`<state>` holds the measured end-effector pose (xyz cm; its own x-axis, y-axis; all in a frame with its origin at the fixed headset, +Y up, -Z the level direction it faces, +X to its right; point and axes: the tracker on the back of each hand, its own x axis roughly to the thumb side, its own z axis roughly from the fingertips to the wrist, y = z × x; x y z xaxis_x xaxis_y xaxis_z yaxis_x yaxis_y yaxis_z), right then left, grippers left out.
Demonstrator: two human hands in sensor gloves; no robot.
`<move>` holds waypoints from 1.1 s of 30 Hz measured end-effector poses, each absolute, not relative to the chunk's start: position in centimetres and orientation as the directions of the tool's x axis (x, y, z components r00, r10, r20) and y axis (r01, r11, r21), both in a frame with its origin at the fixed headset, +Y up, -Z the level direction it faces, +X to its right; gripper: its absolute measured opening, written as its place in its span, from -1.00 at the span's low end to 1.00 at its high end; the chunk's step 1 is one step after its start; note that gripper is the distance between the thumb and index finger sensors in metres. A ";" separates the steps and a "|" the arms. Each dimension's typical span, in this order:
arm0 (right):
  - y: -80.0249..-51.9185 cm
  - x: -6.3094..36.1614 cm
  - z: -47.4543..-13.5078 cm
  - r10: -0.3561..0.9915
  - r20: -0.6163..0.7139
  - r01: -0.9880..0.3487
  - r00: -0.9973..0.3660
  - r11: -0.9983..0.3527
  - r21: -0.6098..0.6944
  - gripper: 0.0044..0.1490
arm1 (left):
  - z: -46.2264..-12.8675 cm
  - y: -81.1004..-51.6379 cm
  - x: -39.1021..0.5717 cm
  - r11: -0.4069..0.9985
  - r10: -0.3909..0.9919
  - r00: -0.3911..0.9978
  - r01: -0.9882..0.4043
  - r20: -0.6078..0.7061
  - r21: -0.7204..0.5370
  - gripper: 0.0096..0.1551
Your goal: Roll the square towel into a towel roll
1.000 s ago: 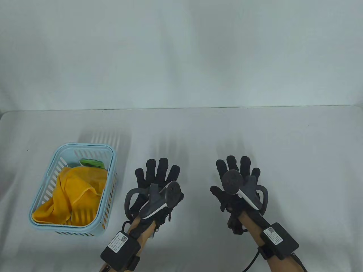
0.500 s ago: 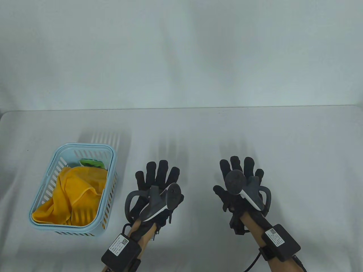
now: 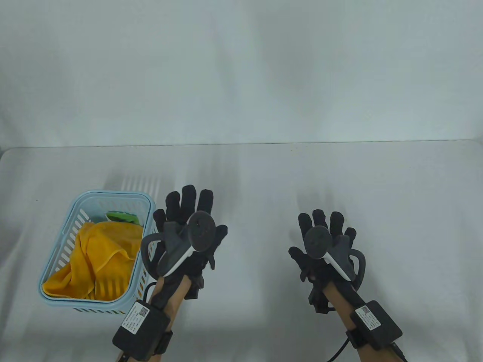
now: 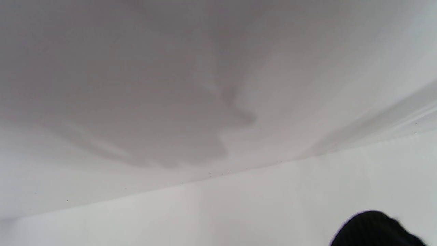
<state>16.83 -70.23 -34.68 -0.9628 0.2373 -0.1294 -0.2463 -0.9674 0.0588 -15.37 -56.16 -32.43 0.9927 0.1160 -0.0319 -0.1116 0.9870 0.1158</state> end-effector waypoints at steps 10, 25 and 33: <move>-70.2 16.8 -34.7 0.244 -0.124 -0.253 -0.962 -0.965 0.065 0.10 | -35.2 -55.2 -25.3 0.999 -0.020 0.947 0.009 -0.322 -0.037 0.06; -70.4 17.1 -34.8 0.253 -0.141 -0.266 -0.957 -0.961 0.082 0.09 | -37.7 -63.7 -32.4 0.908 -0.224 0.843 -0.001 -0.489 -0.418 0.12; -70.3 17.3 -34.8 0.254 -0.150 -0.269 -0.956 -0.959 0.089 0.09 | -38.7 -66.9 -32.3 0.855 -0.315 0.840 0.050 -0.442 -0.516 0.18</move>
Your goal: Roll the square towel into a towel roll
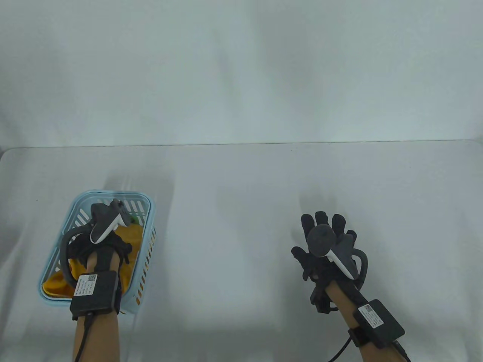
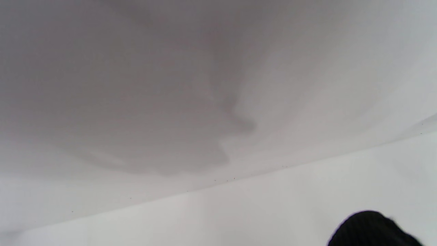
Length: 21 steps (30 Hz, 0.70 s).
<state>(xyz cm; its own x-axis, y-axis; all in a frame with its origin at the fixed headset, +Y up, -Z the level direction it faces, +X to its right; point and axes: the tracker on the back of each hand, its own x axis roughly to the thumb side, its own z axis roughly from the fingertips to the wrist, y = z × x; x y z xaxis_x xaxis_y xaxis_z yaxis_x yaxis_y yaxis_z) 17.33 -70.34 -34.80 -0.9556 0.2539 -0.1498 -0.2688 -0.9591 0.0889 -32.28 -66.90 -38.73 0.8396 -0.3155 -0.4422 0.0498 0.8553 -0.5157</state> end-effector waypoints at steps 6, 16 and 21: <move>-70.3 17.5 -34.9 0.260 -0.157 -0.276 -0.953 -0.957 0.090 0.08 | -39.5 -67.9 -32.2 0.847 -0.317 0.847 0.051 -0.426 -0.529 0.10; -70.2 17.9 -35.0 0.277 -0.169 -0.294 -0.946 -0.952 0.083 0.07 | -39.6 -67.1 -32.3 0.872 -0.321 0.836 0.077 -0.445 -0.484 -0.31; -70.1 17.9 -35.0 0.286 -0.165 -0.301 -0.944 -0.951 0.074 0.06 | -39.0 -65.5 -32.6 0.897 -0.297 0.828 0.070 -0.476 -0.437 -0.37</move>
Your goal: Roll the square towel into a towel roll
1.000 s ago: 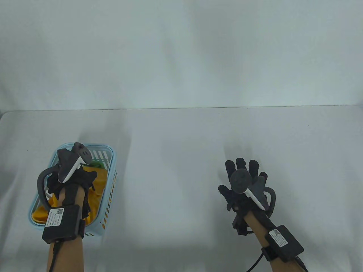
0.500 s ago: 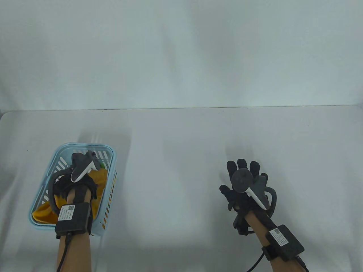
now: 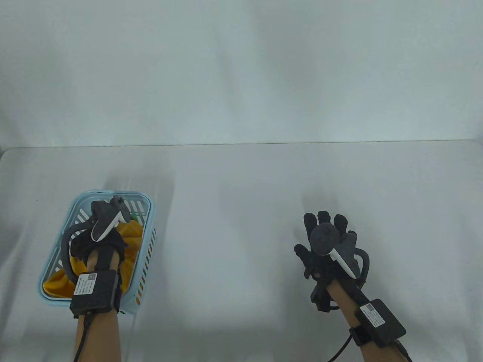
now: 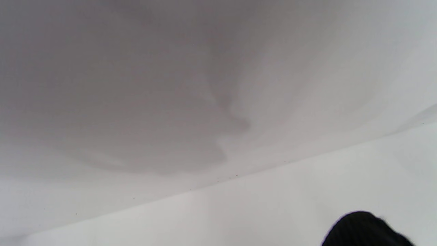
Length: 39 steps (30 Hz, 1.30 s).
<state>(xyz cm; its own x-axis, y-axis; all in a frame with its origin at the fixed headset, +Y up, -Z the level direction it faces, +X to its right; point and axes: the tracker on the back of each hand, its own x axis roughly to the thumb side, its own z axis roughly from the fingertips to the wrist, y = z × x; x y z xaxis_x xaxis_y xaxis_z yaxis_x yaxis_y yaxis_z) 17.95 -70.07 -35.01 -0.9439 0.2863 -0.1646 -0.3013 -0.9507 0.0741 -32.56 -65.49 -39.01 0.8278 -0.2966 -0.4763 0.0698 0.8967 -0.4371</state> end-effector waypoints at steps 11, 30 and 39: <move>-70.0 18.1 -34.9 0.299 -0.167 -0.313 -0.939 -0.948 0.062 0.05 | -37.4 -58.3 -32.3 0.966 -0.198 0.826 0.072 -0.528 -0.249 -0.38; -70.0 18.2 -34.8 0.299 -0.181 -0.316 -0.937 -0.946 0.071 0.04 | -35.5 -47.6 -26.1 0.992 0.044 0.933 0.002 -0.357 0.127 -0.39; -70.0 18.2 -34.9 0.301 -0.184 -0.319 -0.936 -0.945 0.076 0.03 | -34.8 -46.1 -22.2 0.919 0.355 0.929 -0.326 -0.107 0.220 -0.40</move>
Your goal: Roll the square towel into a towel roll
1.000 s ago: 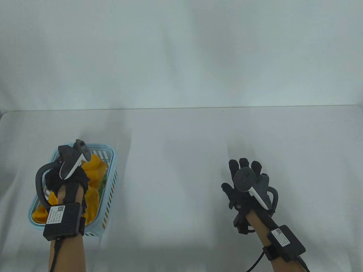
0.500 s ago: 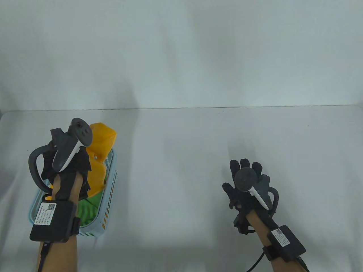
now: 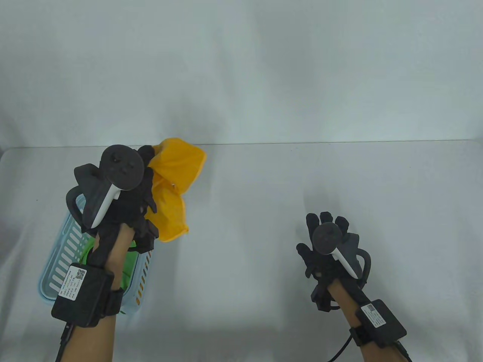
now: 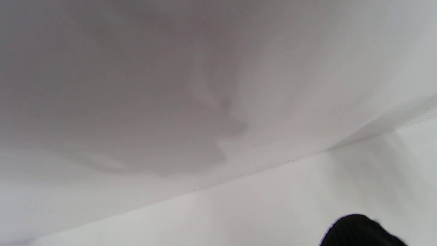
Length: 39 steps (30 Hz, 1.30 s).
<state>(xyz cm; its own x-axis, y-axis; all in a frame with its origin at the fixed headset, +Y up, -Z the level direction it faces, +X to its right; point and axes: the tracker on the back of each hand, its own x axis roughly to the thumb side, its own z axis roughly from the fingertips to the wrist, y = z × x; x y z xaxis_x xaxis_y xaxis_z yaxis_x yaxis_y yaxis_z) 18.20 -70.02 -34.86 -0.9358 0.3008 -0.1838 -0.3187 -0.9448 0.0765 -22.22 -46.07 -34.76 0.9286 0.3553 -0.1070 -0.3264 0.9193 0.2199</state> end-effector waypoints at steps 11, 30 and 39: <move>-70.0 18.2 -34.9 0.298 -0.184 -0.315 -0.937 -0.946 0.075 0.03 | -35.4 -50.4 -16.8 0.822 0.563 0.823 -0.567 0.079 0.050 -0.40; -69.9 17.4 -34.5 0.359 -0.125 -0.369 -0.925 -0.927 0.064 0.01 | -33.7 -62.1 -16.3 0.712 0.701 0.708 -0.701 0.085 -0.041 -0.39; -69.4 15.6 -33.6 0.515 -0.042 -0.516 -0.856 -0.853 0.077 -0.02 | -33.2 -62.9 -17.2 0.699 0.715 0.699 -0.715 0.024 -0.005 -0.39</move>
